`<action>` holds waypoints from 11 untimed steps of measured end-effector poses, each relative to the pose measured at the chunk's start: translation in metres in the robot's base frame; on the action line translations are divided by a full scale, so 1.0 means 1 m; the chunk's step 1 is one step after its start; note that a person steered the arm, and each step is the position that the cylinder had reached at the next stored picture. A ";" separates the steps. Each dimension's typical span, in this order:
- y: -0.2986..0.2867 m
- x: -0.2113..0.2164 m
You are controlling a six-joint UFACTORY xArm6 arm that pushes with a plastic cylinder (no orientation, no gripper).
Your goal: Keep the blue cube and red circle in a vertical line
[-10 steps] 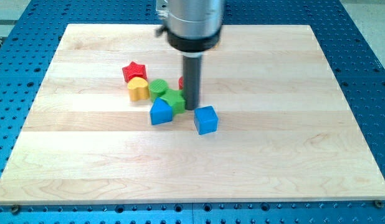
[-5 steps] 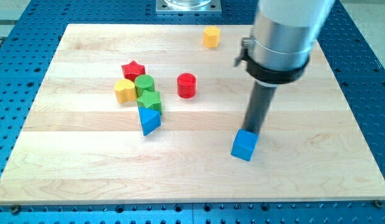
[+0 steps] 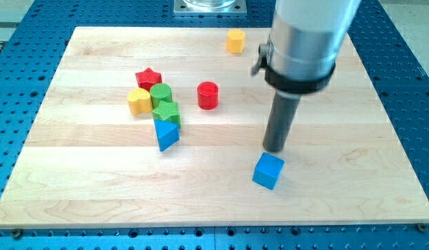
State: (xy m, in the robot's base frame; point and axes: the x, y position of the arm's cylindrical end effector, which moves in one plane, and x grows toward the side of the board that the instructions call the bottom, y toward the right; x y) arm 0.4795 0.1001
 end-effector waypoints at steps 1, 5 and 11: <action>-0.020 -0.096; -0.092 -0.080; -0.070 -0.011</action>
